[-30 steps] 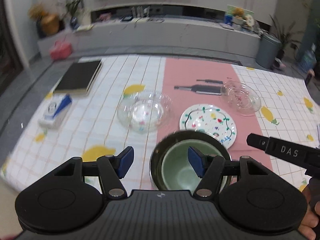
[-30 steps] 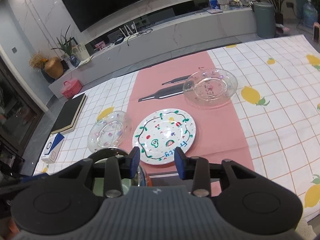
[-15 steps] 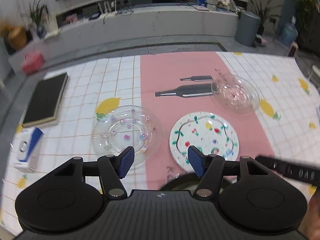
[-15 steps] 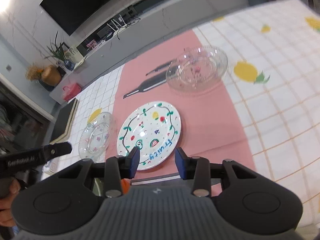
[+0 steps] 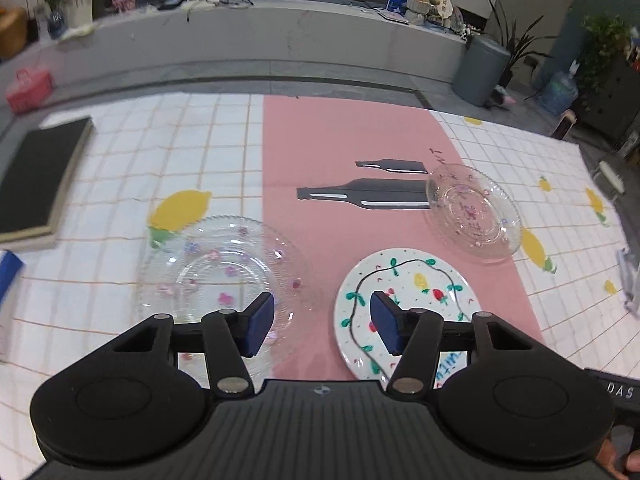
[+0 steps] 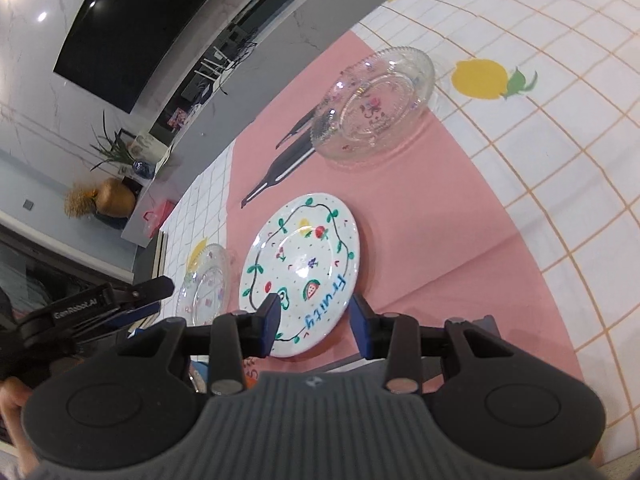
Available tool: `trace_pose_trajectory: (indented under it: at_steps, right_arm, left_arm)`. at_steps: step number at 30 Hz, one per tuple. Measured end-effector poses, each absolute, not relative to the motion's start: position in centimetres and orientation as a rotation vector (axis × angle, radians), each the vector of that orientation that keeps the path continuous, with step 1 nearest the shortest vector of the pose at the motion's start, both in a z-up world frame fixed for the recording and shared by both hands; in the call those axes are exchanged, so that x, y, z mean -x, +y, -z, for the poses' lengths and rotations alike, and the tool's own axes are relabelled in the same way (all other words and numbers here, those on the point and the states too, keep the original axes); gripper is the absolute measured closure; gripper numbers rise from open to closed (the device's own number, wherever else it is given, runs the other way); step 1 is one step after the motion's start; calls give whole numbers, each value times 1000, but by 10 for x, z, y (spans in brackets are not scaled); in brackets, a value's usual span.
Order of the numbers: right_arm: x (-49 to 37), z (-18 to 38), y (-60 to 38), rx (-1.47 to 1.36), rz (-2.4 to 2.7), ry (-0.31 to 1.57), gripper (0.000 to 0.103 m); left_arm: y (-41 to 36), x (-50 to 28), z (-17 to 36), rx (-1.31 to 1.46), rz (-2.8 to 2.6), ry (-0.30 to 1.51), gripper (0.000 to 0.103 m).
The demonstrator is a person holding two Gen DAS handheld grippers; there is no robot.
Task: Organize plates and bowls
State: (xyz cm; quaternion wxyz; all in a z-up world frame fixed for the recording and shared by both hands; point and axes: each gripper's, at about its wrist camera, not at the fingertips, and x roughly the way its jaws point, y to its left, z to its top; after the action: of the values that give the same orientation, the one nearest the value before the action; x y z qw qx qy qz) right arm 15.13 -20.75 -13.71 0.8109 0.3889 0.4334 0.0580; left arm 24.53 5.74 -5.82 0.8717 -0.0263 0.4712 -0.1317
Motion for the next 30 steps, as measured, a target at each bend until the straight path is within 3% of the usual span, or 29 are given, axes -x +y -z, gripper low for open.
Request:
trace_pose_trajectory:
  at_steps: [3,4,13,20,30]
  right_arm:
    - [-153,144,-209,-848,-112,936,65]
    - [-153,146,-210,-855,-110,942,70]
    - [-156,163,-218,-955,-88,945,86]
    - [-160,173,-219,-1004,-80,945,90]
    - [-166,182,-217,-1031,-100,958,90]
  left_arm:
    - [61,-254,69,115,332,988,42]
    - [61,-256,73,125,334,990,44]
    - [65,-280,102,219,411,1052,69]
    - [66,-295,109,195,409,1093,81]
    - [52,-312,106,114,414,1133,82]
